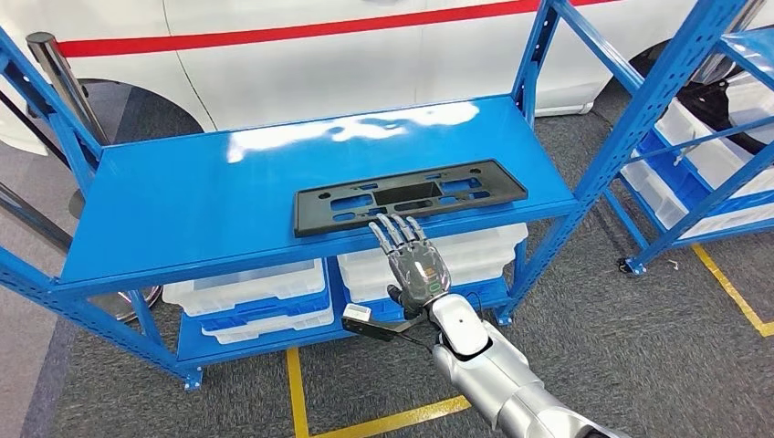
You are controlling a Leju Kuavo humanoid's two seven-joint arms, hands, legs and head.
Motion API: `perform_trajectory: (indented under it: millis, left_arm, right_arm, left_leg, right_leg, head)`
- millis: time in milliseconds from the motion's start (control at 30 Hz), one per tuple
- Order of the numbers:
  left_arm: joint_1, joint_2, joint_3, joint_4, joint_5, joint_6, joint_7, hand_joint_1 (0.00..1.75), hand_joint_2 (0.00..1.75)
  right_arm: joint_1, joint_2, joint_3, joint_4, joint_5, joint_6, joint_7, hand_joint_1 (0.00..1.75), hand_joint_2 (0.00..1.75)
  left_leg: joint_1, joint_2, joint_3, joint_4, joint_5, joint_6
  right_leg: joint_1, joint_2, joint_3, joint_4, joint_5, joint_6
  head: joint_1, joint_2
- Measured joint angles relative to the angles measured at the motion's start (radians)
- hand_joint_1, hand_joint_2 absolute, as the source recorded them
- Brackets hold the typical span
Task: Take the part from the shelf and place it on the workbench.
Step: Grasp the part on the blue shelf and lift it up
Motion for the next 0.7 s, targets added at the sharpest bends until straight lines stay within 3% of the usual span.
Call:
perform_trajectory:
  millis: [133,200,233,267,333,367,400,467,500,533,633,700]
  left_arm:
    - [-0.002,0.000,0.000,0.000,0.000,0.000,0.000,0.00,0.00]
    - [-0.005,0.000,0.000,0.000,0.000,0.000,0.000,0.00,0.00]
    - [-0.005,0.000,0.000,0.000,-0.001,0.000,0.000,0.00,0.00]
    - [-0.007,0.001,0.000,0.000,-0.002,0.000,0.000,0.00,0.00]
    - [-0.005,0.002,0.000,0.000,-0.005,0.001,-0.001,0.00,0.00]
    - [-0.004,0.002,0.000,0.000,-0.006,0.001,-0.002,0.00,0.00]
    - [-0.002,0.001,0.000,0.000,-0.007,0.002,-0.002,0.00,0.00]
    - [0.001,-0.002,0.001,0.000,-0.008,0.003,-0.004,0.00,0.00]
    - [0.001,-0.004,0.001,0.001,-0.009,0.003,-0.005,0.00,0.00]
    - [0.000,-0.006,0.001,0.001,-0.010,0.004,-0.006,0.00,0.00]
    - [-0.004,-0.005,0.002,0.001,-0.011,0.005,-0.008,0.00,0.00]
    - [-0.009,-0.004,0.002,0.001,-0.011,0.006,-0.010,0.00,0.00]
  right_arm:
    - [0.000,-0.001,-0.001,0.000,0.000,0.000,0.000,0.00,1.75]
    - [0.001,-0.002,-0.004,-0.002,0.000,0.000,0.000,0.00,1.75]
    - [0.001,-0.003,-0.006,-0.004,0.001,0.000,0.001,0.00,1.75]
    - [0.002,-0.005,-0.010,-0.007,0.004,0.003,0.006,0.00,1.75]
    - [0.010,-0.013,-0.025,-0.012,0.014,0.011,0.026,0.00,1.75]
    - [0.016,-0.019,-0.035,-0.012,0.018,0.015,0.035,0.00,1.75]
    - [0.022,-0.025,-0.044,-0.012,0.020,0.016,0.041,0.00,1.75]
    - [0.030,-0.035,-0.059,-0.011,0.020,0.015,0.044,0.00,1.75]
    - [0.034,-0.039,-0.065,-0.012,0.021,0.015,0.043,0.00,1.75]
    - [0.039,-0.041,-0.069,-0.016,0.022,0.014,0.042,0.00,1.75]
    - [0.062,-0.039,-0.074,-0.031,0.023,0.013,0.037,0.00,1.75]
    - [0.080,-0.036,-0.075,-0.036,0.023,0.016,0.037,0.00,1.75]
  left_leg:
    - [-0.002,-0.001,0.003,0.001,-0.002,0.006]
    - [-0.004,-0.005,0.004,0.007,0.000,0.018]
    - [-0.005,-0.007,0.010,0.007,-0.003,0.030]
    - [-0.008,-0.009,0.026,0.004,-0.013,0.046]
    - [-0.019,-0.015,0.090,-0.009,-0.057,0.071]
    - [-0.026,-0.019,0.122,-0.013,-0.080,0.078]
    - [-0.032,-0.022,0.148,-0.015,-0.101,0.079]
    - [-0.037,-0.026,0.179,-0.019,-0.126,0.077]
    - [-0.036,-0.029,0.189,-0.027,-0.135,0.074]
    - [-0.036,-0.029,0.198,-0.031,-0.137,0.069]
    - [-0.038,-0.021,0.211,-0.005,-0.117,0.056]
    - [-0.039,-0.015,0.160,0.090,-0.122,0.051]
  right_leg:
    - [0.001,0.000,-0.002,-0.002,-0.001,0.002]
    - [0.000,-0.001,0.000,-0.004,-0.007,0.010]
    - [-0.002,-0.002,-0.002,0.004,-0.006,0.018]
    - [-0.004,-0.005,-0.044,0.071,-0.012,0.025]
    - [0.003,-0.012,-0.174,0.205,-0.039,0.023]
    - [0.013,-0.015,-0.234,0.237,-0.037,0.013]
    - [0.024,-0.014,-0.249,0.191,-0.006,-0.003]
    - [0.045,-0.007,-0.236,0.074,0.121,-0.034]
    - [0.053,-0.004,-0.228,0.040,0.163,-0.045]
    - [0.058,-0.001,-0.219,0.022,0.181,-0.052]
    - [0.052,0.002,-0.166,-0.019,0.166,-0.062]
    - [0.042,0.003,-0.130,-0.044,0.160,-0.063]
  head:
    - [0.000,0.000]
    - [0.002,0.000]
    - [0.004,0.000]
    - [0.005,0.000]
    - [0.006,0.000]
    - [0.006,0.000]
    - [0.006,0.000]
    - [0.005,0.000]
    - [0.005,0.000]
    - [0.006,0.000]
    - [0.007,0.000]
    - [0.005,0.000]
